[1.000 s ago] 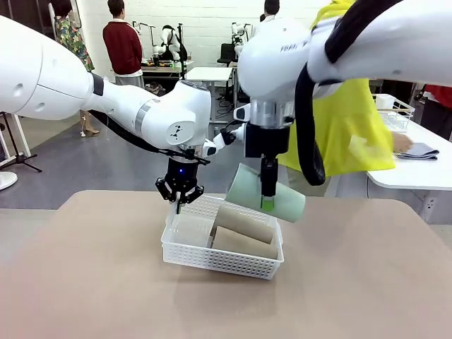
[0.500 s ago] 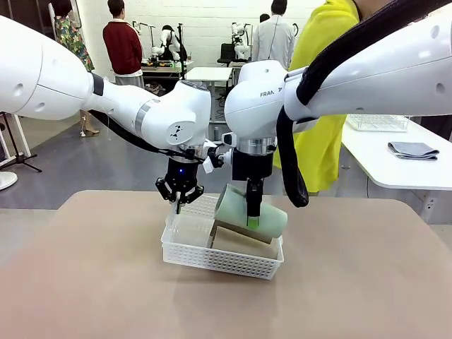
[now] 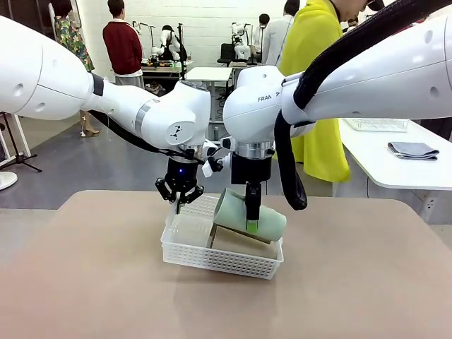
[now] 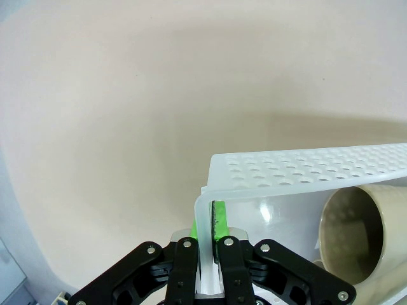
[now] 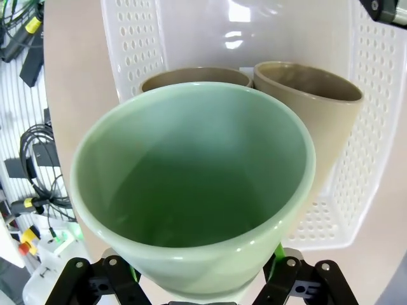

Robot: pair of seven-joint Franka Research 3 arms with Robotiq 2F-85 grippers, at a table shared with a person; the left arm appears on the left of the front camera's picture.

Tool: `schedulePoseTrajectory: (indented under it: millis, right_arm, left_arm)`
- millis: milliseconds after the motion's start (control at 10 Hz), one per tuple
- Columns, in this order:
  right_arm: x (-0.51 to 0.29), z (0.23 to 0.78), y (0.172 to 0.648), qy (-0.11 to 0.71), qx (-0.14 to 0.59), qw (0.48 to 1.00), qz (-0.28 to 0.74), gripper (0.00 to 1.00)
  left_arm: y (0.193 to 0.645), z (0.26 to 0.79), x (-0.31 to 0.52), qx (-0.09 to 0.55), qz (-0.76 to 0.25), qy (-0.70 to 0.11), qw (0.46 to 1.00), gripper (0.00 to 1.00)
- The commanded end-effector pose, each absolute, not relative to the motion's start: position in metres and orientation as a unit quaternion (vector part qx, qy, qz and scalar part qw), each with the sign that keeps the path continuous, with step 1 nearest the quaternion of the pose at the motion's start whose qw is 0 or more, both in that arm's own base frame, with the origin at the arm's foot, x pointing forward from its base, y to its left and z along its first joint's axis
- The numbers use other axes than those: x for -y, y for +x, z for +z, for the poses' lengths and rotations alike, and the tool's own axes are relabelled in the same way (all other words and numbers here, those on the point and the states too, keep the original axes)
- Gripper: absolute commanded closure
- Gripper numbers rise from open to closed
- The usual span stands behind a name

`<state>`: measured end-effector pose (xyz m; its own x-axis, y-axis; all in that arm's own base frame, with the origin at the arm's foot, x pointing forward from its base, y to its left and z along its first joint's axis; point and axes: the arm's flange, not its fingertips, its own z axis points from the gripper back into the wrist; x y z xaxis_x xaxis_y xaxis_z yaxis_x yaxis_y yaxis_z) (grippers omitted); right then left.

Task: Clean and organize the cups into the basket.
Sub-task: Pick up the Reusable plastic cup from the right side of the table and stack it inside the Organizing basket in the center of the table.

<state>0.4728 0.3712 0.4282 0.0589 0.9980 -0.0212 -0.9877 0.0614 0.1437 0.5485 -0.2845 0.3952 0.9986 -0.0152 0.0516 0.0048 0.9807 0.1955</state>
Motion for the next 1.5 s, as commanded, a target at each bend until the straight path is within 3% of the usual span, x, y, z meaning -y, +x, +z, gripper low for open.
schedulePoseTrajectory:
  millis: [0,900,1100,1400]
  right_arm:
    - [-0.372,0.418,0.479,0.037,-0.044,0.715,0.696,0.15]
    - [-0.369,0.405,0.483,0.052,-0.034,0.697,0.714,0.15]
    - [-0.369,0.406,0.483,0.054,-0.035,0.695,0.716,0.00]
    - [-0.370,0.406,0.483,0.055,-0.032,0.693,0.718,0.00]
  left_arm:
    - [0.545,0.395,0.283,0.028,-0.007,0.095,0.995,1.00]
    - [0.545,0.395,0.283,0.028,-0.007,0.095,0.995,1.00]
    - [0.545,0.395,0.283,0.028,-0.007,0.095,0.995,1.00]
    - [0.545,0.395,0.283,0.028,-0.007,0.095,0.995,1.00]
